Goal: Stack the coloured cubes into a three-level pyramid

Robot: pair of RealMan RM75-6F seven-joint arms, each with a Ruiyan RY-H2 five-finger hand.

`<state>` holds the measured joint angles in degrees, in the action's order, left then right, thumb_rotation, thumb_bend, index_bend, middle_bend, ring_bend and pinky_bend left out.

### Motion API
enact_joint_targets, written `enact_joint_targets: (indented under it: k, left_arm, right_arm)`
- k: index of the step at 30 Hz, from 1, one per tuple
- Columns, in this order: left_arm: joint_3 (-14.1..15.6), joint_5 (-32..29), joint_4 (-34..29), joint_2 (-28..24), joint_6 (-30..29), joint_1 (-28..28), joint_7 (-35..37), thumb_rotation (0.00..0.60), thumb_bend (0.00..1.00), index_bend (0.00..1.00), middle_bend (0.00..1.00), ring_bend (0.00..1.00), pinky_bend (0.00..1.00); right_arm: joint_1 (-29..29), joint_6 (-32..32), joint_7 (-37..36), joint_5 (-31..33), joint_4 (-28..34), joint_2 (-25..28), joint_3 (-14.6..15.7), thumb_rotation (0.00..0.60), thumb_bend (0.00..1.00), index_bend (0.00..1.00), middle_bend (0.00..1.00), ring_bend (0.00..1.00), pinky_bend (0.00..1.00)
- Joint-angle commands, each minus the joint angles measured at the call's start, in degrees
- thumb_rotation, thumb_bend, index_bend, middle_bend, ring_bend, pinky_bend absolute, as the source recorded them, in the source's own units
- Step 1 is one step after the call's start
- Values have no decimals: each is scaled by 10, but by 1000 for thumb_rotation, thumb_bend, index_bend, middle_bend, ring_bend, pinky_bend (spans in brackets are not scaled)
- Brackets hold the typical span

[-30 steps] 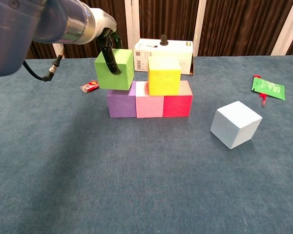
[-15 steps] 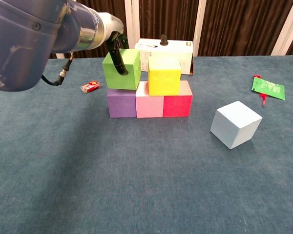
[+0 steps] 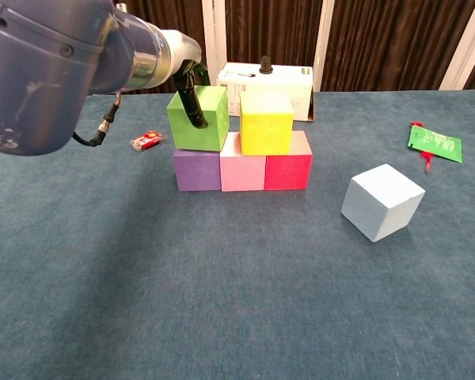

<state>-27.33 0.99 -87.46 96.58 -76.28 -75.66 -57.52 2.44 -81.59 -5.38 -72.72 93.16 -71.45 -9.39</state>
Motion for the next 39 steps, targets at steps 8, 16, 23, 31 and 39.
enact_joint_targets:
  k: [8, 16, 23, 31, 39]
  left_arm:
    - [-10, -6, -6, 1, 4, 5, -15, 600, 352, 186, 159, 0, 0]
    - [-14, -6, -33, -10, -3, 5, -37, 600, 352, 130, 80, 0, 0]
    - [0, 37, -103, -67, 2, 23, -49, 600, 352, 125, 72, 0, 0]
    - [54, 129, -178, -167, 93, 72, -29, 600, 352, 110, 70, 0, 0]
    - [89, 205, -171, -242, 237, 111, 60, 600, 353, 109, 73, 0, 0]
  right_arm:
    - [-1, -1, -2, 1, 0, 1, -1, 600, 255, 28, 55, 0, 0]
    - [-1, -2, -1, 2, 2, 2, -2, 600, 255, 28, 55, 0, 0]
    - [-2, 0, -1, 2, 3, 4, -1, 600, 254, 28, 55, 0, 0]
    - [-3, 1, -3, 3, 8, 8, 0, 600, 255, 28, 55, 0, 0]
    - [-3, -1, 7, -1, 16, 5, 4, 600, 255, 28, 55, 0, 0]
